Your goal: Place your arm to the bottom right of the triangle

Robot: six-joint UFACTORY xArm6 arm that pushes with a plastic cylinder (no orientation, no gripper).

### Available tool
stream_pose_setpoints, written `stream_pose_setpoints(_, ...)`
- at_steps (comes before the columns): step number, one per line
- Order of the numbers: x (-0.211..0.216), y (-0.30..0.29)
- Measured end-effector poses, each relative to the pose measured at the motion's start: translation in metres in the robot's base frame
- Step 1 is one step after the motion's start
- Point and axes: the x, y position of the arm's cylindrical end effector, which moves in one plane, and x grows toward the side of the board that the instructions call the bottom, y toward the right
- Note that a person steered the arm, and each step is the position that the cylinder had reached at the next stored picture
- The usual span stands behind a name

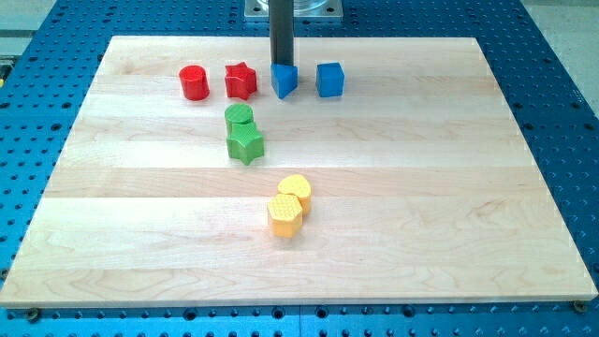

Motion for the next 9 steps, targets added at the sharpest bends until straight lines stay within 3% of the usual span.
stream_pose_setpoints(2, -0.007, 0.023)
stream_pose_setpoints(3, -0.049, 0.070)
stream_pose_setpoints(4, -0.050, 0.155)
stream_pose_setpoints(5, -0.012, 0.197)
stream_pose_setpoints(6, 0.025, 0.180)
stream_pose_setpoints(9, 0.040, 0.161)
